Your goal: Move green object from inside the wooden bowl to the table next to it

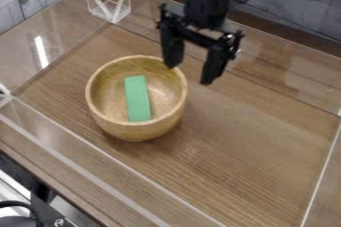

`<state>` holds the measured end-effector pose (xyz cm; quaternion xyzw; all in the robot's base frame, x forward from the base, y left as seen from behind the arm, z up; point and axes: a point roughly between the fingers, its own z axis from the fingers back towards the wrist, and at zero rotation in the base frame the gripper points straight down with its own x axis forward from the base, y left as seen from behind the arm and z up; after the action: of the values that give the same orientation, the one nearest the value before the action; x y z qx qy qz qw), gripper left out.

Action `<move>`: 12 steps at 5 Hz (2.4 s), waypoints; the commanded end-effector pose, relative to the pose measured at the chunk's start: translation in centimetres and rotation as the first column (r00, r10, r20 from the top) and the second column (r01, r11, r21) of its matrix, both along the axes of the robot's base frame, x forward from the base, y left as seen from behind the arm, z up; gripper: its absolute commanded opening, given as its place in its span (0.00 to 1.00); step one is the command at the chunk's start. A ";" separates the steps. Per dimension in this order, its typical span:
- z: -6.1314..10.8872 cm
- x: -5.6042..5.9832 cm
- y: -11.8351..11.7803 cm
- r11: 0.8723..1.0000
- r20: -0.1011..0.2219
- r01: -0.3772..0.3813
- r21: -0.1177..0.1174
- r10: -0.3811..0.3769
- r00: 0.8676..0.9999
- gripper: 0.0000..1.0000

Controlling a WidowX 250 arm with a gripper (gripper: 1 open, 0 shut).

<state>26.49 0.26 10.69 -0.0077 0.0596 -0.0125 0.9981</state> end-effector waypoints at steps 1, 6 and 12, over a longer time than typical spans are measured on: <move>1.9 -1.0 1.0 1.000 0.116 0.024 -0.009 -0.023 0.993 1.00; -0.7 -2.1 5.5 0.956 0.230 -0.288 -0.052 0.292 0.928 1.00; -0.2 -0.5 5.8 0.934 0.277 -0.356 -0.044 0.353 0.894 1.00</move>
<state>25.09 5.78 9.28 -0.0145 -0.0598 0.1709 0.9834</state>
